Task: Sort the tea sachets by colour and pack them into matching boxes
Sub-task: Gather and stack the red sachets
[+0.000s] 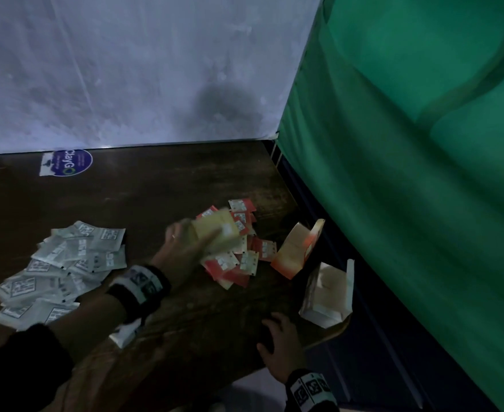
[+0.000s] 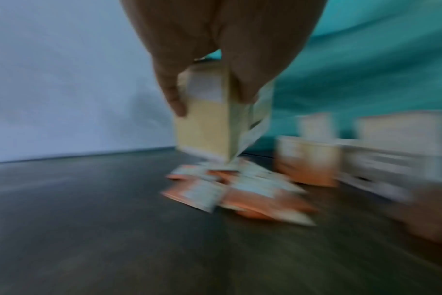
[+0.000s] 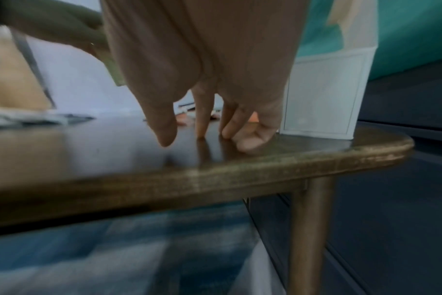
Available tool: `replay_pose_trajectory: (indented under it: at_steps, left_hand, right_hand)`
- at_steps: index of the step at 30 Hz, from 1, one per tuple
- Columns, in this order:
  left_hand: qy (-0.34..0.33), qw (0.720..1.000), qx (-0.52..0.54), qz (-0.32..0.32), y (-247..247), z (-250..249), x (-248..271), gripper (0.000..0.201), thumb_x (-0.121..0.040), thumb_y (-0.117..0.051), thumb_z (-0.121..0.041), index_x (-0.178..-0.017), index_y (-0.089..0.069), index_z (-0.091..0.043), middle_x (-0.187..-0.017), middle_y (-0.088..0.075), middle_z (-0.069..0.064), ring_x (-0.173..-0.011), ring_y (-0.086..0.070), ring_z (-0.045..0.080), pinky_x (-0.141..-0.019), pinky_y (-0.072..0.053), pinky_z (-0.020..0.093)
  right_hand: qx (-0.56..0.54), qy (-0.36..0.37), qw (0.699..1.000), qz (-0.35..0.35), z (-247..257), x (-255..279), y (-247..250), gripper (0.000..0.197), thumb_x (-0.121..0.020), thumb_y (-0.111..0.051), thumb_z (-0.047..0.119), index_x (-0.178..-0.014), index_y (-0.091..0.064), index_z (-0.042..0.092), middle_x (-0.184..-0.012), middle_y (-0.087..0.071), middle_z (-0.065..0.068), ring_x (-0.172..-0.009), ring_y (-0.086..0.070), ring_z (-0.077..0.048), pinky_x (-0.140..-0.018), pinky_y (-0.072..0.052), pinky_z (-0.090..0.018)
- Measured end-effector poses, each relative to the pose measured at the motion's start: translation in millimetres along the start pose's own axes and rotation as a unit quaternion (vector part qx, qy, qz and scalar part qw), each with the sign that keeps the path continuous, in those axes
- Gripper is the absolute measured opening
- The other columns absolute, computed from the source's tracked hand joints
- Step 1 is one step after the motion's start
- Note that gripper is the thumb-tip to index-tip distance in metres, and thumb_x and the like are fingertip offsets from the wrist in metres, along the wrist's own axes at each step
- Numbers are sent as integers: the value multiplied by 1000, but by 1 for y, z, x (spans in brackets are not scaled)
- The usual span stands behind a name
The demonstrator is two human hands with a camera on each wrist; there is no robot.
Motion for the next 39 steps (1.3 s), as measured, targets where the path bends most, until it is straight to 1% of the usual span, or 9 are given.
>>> replay_pose_trajectory:
  at_steps: [6,10,13,16,20,25,28,32,39]
  left_hand:
    - [143,988,-34,-54,18,107,-80,84,-83,-65,-34,-145,-10,-49,-148,5,19,-137,-1,46,-107,-31,57]
    - [198,980,-2,12,12,146,-102,79,-88,-59,-28,-149,-9,-37,-156,6,15,-143,1,39,-113,-20,56]
    - [165,985,-35,34,4,139,-103,83,-90,-49,-10,-150,4,-32,-156,14,15,-144,11,34,-115,-9,56]
    - [119,992,-21,-23,0,116,-93,74,-91,-46,-17,-150,-2,-28,-158,12,9,-145,9,29,-115,-3,52]
    - [-10,998,5,-55,-26,62,-52,50,-88,-53,-25,-137,-44,-26,-153,-24,7,-136,-33,30,-110,-33,45]
    - [17,988,53,147,-93,38,-4,54,-84,-60,-39,-135,-44,-33,-152,-20,-5,-135,-31,18,-111,-33,38]
    - [6,989,43,138,-99,31,-2,50,-86,-57,-37,-135,-45,-30,-151,-23,-2,-136,-30,19,-111,-32,37]
    - [7,990,54,127,-84,25,-20,47,-91,-51,-30,-137,-43,-27,-149,-29,0,-132,-37,20,-108,-35,36]
    - [43,993,97,49,-18,9,-111,51,-92,-51,-33,-140,-34,-25,-147,-31,0,-129,-40,21,-103,-41,40]
  right_hand:
    - [11,-49,999,0,6,-7,2,56,-92,-52,42,-142,-30,36,-153,-11,6,-138,-20,-22,-114,-29,-37]
    - [2,-82,997,0,6,-13,-1,59,-92,-51,44,-144,-25,37,-153,-9,2,-138,-23,-24,-113,-30,-38]
    - [-2,-91,996,-10,9,-12,-1,56,-93,-51,41,-143,-27,34,-151,-13,-1,-135,-29,-24,-112,-32,-36]
    - [-39,-84,995,-30,21,-19,15,48,-95,-51,35,-140,-37,25,-146,-27,-2,-127,-42,-19,-106,-39,-31]
    - [-58,-59,980,-182,51,-43,74,47,-97,-47,20,-142,-35,19,-150,-26,-4,-117,-52,-20,-95,-47,-31]
    - [-96,-117,959,-238,52,-88,115,51,-94,-50,13,-140,-30,10,-147,-31,-15,-115,-54,-36,-83,-51,-39]
    - [-109,-140,964,-196,42,-113,111,29,-94,-50,20,-118,-51,2,-116,-56,-17,-102,-59,-34,-72,-46,-33]
    - [-139,-169,953,-210,36,-113,106,31,-100,-40,14,-127,-49,2,-119,-56,-15,-98,-54,-26,-80,-41,-31]
    - [-107,-155,944,-271,53,-88,95,24,-100,-41,14,-109,-56,0,-121,-52,-15,-106,-56,-31,-89,-47,-34]
Point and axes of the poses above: each hand's wrist, its own x-axis away from the middle knuckle, its own y-axis out of the back of the hand, z = x × y, the point moved 6 cm from there along -x, towards the middle knuckle
